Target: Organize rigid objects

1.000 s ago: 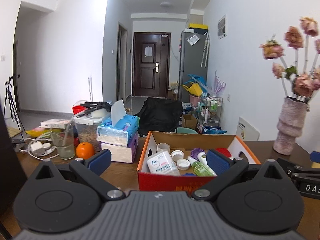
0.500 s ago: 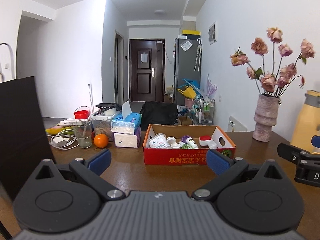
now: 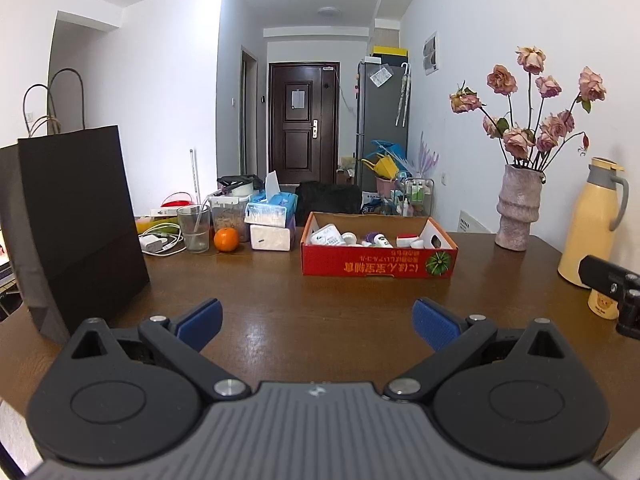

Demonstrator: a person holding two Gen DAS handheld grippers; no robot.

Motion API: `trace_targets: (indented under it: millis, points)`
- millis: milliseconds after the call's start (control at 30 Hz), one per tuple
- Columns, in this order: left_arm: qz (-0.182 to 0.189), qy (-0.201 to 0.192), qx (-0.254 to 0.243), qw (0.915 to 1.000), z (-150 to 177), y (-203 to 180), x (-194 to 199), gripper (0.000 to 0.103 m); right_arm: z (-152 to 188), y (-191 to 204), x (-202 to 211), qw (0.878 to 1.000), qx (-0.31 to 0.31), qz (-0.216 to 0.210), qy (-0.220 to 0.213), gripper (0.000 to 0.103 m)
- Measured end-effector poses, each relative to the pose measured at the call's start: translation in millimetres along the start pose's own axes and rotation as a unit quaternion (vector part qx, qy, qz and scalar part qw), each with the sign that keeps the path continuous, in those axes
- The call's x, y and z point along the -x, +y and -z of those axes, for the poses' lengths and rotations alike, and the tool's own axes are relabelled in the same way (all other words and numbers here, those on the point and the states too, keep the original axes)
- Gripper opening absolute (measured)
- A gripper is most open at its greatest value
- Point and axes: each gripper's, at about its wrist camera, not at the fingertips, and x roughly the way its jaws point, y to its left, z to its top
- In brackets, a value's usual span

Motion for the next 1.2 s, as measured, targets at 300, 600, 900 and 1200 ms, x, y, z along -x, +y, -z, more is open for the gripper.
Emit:
trace_targets:
  millis: [300, 600, 900, 1200]
  points:
    - [0.004, -0.011, -0.005, 0.9999, 8, -3, 26, 0.103, 3, 1, 31, 1.000, -0.002, 0.005, -0.011, 0.103]
    - [0.009, -0.007, -0.008, 0.9999, 11, -6, 27, 0.103, 5, 0, 32, 1.000, -0.001, 0.005, -0.008, 0.103]
    - [0.009, -0.007, -0.007, 0.9999, 11, -7, 27, 0.103, 5, 0, 32, 1.000, -0.001, 0.006, -0.008, 0.103]
    - [0.013, -0.007, -0.007, 0.9999, 11, -7, 28, 0.103, 4, -1, 34, 1.000, 0.000, 0.006, -0.008, 0.103]
